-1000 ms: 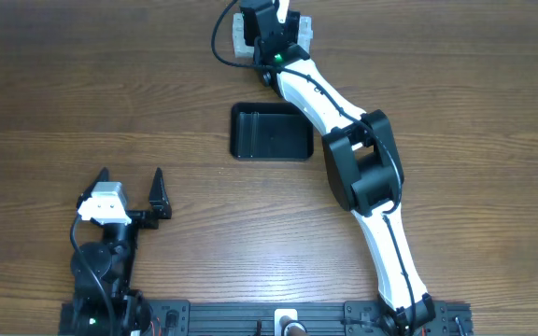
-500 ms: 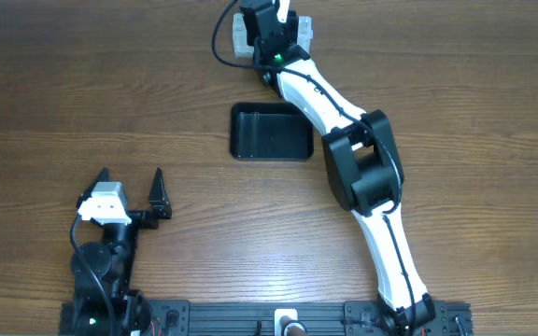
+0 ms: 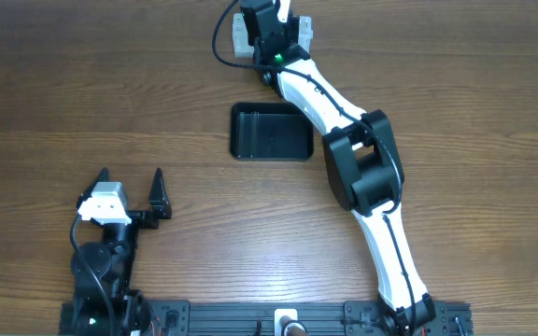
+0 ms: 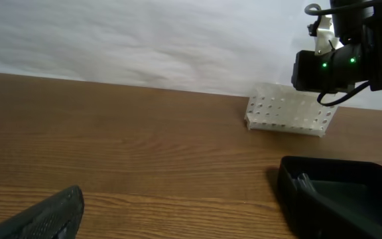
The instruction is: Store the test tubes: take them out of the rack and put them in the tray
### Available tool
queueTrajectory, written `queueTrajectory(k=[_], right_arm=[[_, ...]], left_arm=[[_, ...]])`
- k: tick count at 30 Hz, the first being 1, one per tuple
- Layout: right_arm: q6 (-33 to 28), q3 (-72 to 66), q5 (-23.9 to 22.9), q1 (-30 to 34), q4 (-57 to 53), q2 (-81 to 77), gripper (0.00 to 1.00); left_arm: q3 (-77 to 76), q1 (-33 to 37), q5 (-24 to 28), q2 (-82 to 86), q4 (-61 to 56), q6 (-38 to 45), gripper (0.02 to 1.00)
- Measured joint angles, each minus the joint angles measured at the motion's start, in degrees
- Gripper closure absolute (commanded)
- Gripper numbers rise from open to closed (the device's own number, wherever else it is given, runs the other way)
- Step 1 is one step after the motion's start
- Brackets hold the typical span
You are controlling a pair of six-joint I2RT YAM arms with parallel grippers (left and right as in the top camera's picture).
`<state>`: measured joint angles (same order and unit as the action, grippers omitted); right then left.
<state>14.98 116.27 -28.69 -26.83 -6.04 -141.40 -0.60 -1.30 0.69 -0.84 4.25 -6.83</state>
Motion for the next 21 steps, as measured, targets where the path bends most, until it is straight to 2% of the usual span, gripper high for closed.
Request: queueTrajectory(k=[15, 21], right_arm=[[0.0, 0.0, 0.0, 0.2, -0.4, 0.0, 0.921], [0.0, 0.0, 0.0, 0.2, -0.4, 0.0, 0.941]], left_arm=[[0.0, 0.0, 0.0, 0.0, 0.0, 0.0, 0.02], [0.0, 0.0, 0.0, 0.0, 0.0, 0.0, 0.018]])
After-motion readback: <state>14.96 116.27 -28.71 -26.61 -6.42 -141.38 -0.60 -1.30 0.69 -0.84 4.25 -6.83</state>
